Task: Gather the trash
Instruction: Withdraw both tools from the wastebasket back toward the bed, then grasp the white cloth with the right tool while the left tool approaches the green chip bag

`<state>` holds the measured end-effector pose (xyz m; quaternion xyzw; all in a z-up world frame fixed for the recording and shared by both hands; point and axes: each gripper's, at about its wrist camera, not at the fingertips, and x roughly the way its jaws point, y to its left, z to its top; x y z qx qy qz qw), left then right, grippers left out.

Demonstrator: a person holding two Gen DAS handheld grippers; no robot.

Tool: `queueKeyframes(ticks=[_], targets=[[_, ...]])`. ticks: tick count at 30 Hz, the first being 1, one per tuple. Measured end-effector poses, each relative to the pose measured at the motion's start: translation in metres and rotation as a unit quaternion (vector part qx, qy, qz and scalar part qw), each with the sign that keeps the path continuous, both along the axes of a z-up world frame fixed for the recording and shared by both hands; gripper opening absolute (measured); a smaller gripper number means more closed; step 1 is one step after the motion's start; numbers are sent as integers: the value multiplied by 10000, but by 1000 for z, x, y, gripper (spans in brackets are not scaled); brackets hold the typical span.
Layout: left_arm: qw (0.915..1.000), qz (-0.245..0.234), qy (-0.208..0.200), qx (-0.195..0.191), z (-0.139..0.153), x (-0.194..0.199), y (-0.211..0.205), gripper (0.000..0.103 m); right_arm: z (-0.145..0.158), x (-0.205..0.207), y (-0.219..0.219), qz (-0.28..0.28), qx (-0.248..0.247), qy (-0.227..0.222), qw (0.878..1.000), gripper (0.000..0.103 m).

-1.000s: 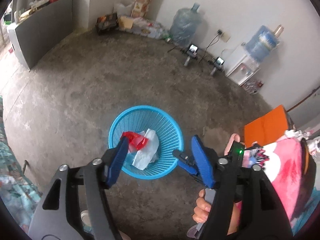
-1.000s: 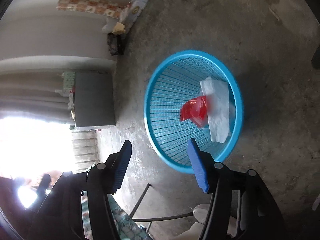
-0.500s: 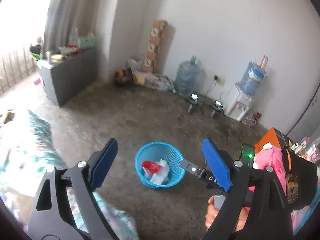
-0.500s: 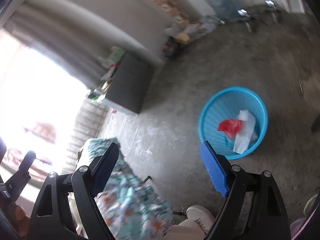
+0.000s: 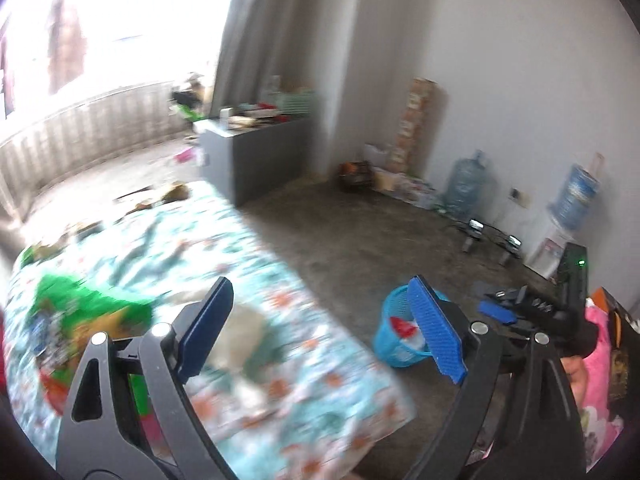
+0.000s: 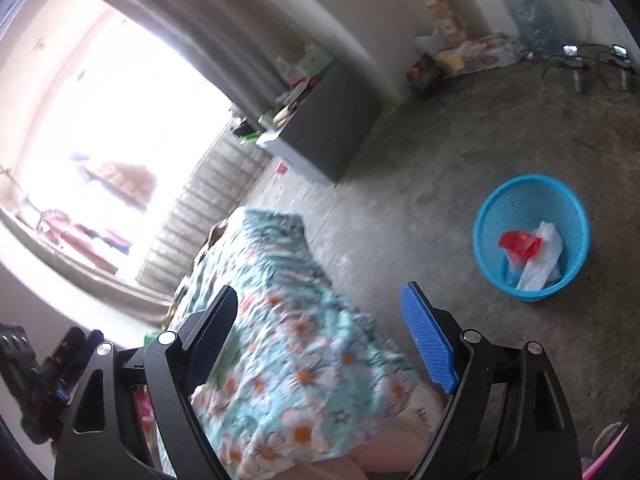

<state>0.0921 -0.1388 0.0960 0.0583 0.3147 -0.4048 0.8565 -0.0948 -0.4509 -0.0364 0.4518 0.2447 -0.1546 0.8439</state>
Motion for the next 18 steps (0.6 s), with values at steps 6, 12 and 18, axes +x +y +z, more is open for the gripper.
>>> queueKeyframes(ticks=[6, 12, 18], targets=[[9975, 680, -148, -67, -1, 14, 72, 84, 0, 22, 29, 398, 120, 97, 9991, 81], [9922, 1217, -185, -191, -7, 22, 130, 84, 2, 40, 51, 779, 281, 9, 9966, 81], [9901, 1335, -407, -150, -18, 19, 153, 84, -2, 71, 76, 1152, 349, 188, 9926, 81]])
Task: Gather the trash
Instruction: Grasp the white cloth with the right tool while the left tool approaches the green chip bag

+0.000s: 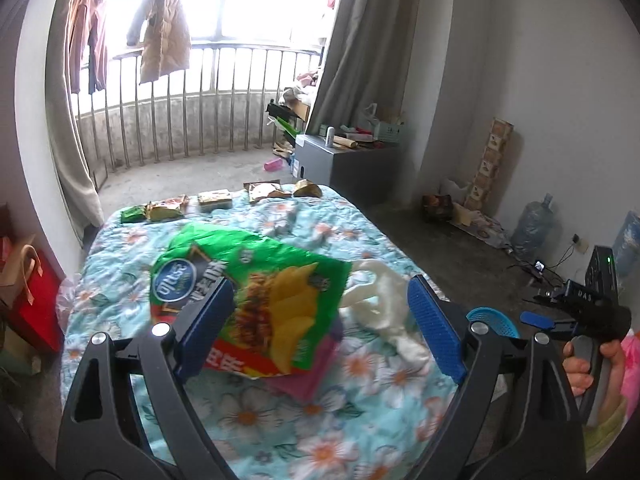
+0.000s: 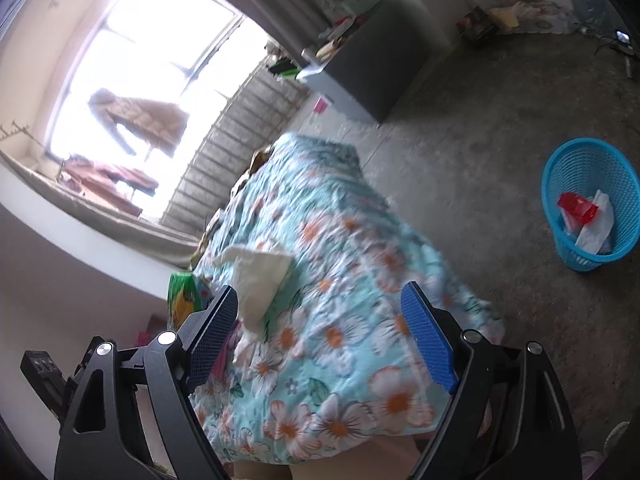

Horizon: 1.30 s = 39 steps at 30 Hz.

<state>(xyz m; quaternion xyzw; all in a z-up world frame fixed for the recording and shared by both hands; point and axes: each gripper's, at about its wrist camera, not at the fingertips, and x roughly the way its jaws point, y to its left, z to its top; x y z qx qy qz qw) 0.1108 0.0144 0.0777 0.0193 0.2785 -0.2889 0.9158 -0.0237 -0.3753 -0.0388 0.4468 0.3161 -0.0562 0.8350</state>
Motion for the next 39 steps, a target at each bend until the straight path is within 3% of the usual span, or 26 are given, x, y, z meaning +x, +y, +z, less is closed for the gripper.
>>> queueKeyframes(ticks=[11, 28, 35, 39], targets=[[9998, 170, 101, -97, -31, 10, 35, 84, 2, 53, 45, 793, 36, -14, 9968, 81], [9938, 670, 792, -393, -91, 44, 97, 84, -28, 142, 71, 1128, 180, 393, 9927, 81], [9963, 419, 587, -461, -92, 42, 89, 84, -40, 164, 79, 1171, 126, 515, 9917, 78], [9993, 88, 321, -179, -90, 37, 67, 84, -50, 174, 79, 1151, 149, 561, 9917, 74]])
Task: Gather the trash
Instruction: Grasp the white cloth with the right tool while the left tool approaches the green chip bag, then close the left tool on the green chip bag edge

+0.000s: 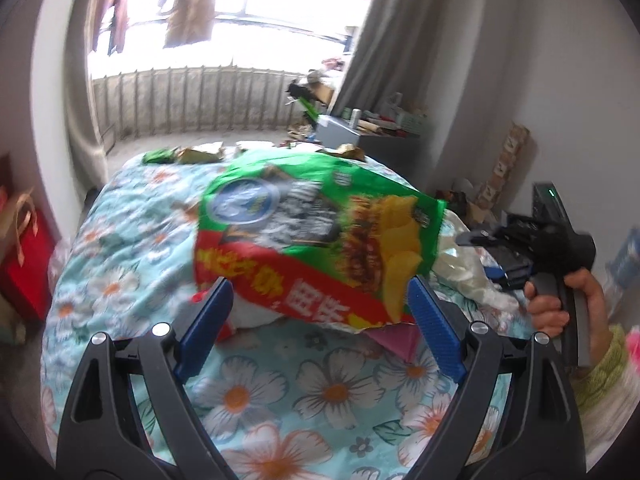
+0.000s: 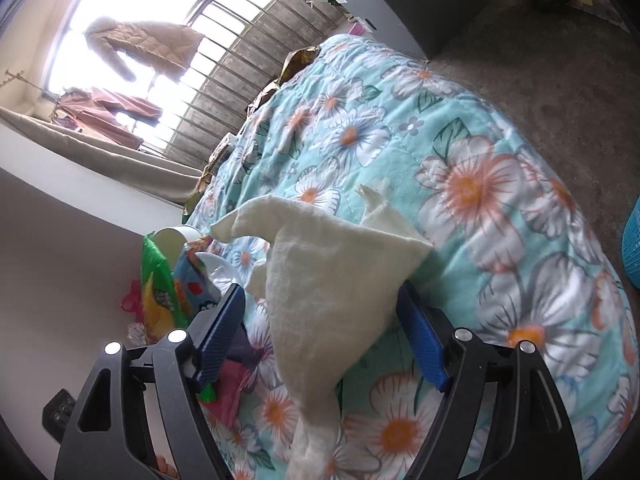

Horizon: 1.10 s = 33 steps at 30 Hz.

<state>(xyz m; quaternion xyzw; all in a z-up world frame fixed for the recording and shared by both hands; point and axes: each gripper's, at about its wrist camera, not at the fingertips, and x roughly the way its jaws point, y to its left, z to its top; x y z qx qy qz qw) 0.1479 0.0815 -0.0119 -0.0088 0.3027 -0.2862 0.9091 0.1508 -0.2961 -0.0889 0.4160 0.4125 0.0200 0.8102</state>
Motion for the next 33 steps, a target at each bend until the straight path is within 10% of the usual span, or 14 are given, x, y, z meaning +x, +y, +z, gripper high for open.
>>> queueKeyframes(ticks=[14, 27, 33], targets=[[9732, -583, -1131, 1914, -22, -24, -99, 84, -16, -15, -18, -251, 0, 121, 9996, 15], [9489, -527, -1408, 2776, -36, -19, -138, 90, -5, -87, -28, -401, -581, 20, 9975, 12], [9205, -279, -1809, 3452, -49, -15, -157, 90, -18, -102, -36, -465, -245, -69, 9986, 12]])
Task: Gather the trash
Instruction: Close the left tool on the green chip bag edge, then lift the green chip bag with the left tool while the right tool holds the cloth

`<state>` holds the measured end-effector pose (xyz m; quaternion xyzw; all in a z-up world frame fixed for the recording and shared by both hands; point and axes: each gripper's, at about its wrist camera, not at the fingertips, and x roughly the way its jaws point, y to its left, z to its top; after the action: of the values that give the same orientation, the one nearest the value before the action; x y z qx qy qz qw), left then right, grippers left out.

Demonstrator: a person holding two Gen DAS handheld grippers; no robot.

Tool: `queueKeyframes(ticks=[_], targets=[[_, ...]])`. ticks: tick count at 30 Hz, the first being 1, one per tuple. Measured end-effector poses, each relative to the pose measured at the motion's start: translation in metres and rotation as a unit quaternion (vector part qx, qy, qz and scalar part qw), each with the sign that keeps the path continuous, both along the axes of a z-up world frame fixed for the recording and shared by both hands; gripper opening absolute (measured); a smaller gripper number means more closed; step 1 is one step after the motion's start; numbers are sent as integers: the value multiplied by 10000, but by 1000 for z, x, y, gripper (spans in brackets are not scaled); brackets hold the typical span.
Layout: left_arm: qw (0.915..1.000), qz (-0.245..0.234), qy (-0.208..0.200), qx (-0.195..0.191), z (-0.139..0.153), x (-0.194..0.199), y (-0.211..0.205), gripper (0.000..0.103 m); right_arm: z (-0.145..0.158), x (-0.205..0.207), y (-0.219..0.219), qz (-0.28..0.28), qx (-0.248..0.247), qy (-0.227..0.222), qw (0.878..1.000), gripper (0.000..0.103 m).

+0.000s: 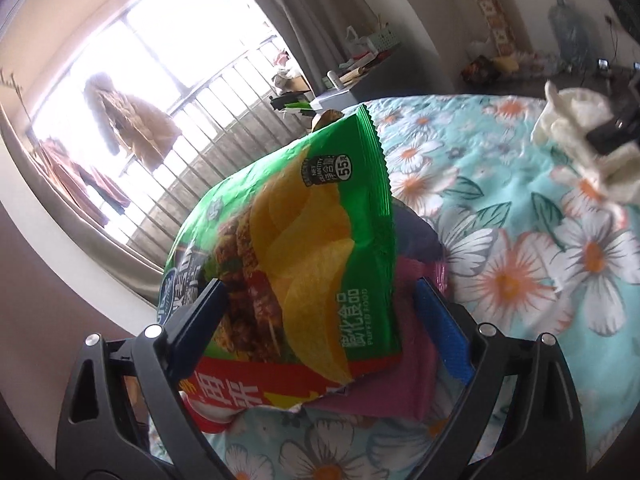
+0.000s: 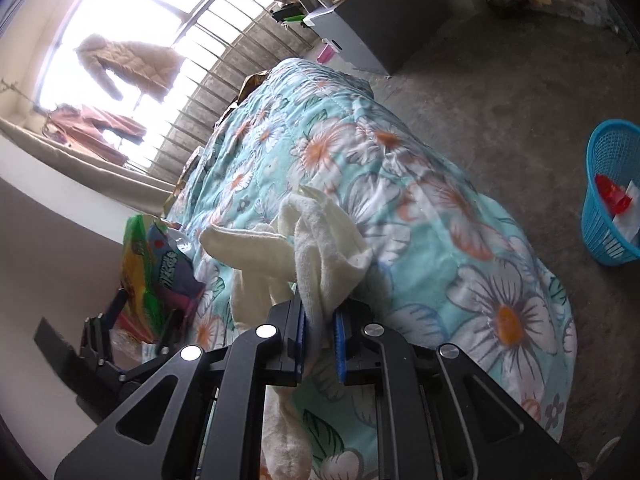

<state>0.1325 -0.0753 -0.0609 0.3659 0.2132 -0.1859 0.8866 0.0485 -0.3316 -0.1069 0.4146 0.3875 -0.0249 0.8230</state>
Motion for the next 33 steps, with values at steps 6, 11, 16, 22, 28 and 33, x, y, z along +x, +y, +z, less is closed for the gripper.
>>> queueKeyframes(ticks=[6, 11, 16, 22, 28, 33], targets=[[9999, 70, -61, 109, -1, 1, -7, 90, -3, 0, 0, 12, 95, -75, 9999, 12], [10000, 43, 1, -13, 6, -1, 3, 81, -4, -1, -1, 14, 111, -87, 9999, 12], [9999, -36, 91, -101, 10, -7, 14, 61, -4, -5, -3, 10, 129, -102, 9999, 12], [9994, -43, 188, -272, 17, -12, 28, 42, -4, -5, -2, 13, 127, -102, 9999, 12], [9983, -21, 253, -530, 30, -15, 44, 23, -4, -5, -2, 11, 125, -102, 9999, 12], [9980, 33, 101, -625, 40, -20, 54, 15, -5, -5, -2, 13, 118, -98, 9999, 12]])
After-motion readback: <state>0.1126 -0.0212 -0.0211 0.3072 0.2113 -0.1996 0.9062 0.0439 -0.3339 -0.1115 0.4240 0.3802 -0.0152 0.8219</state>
